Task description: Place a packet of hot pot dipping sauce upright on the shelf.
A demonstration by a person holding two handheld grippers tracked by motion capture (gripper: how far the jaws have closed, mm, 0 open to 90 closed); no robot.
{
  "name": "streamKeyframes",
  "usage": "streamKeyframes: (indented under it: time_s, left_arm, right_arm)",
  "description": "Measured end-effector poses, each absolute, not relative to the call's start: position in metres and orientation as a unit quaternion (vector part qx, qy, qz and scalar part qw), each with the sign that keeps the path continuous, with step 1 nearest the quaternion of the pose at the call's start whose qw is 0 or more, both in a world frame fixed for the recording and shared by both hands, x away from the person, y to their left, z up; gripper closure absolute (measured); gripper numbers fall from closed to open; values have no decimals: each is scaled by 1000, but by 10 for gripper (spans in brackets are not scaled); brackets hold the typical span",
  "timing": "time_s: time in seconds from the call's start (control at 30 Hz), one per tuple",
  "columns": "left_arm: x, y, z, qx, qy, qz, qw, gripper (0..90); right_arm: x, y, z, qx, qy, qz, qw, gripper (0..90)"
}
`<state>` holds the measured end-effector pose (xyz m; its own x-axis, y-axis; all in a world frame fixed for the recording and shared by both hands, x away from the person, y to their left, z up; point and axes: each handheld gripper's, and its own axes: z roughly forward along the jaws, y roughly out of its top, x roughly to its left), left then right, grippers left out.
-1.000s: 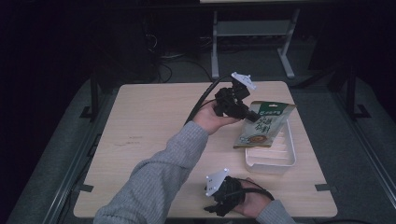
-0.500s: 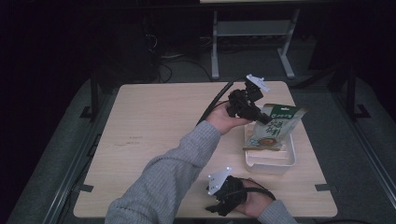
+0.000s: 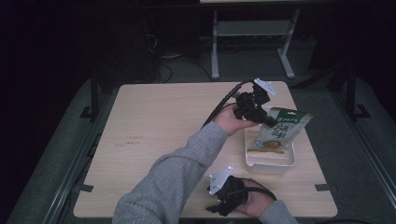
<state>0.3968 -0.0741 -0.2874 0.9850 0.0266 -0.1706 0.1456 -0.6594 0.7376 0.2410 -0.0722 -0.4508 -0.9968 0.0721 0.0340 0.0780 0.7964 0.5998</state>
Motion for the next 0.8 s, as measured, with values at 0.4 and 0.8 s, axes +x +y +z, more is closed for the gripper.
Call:
streamKeyframes:
  time_s: [0.4, 0.8]
  left_arm:
    - [402, -85, -306, 910, 42, -82, 404, 895]
    - [404, -85, -329, 908, 41, -84, 409, 894]
  right_arm:
    - [240, -72, -451, -37, -949, -314, 10, 348]
    - [240, -72, -452, -38, -949, -312, 14, 348]
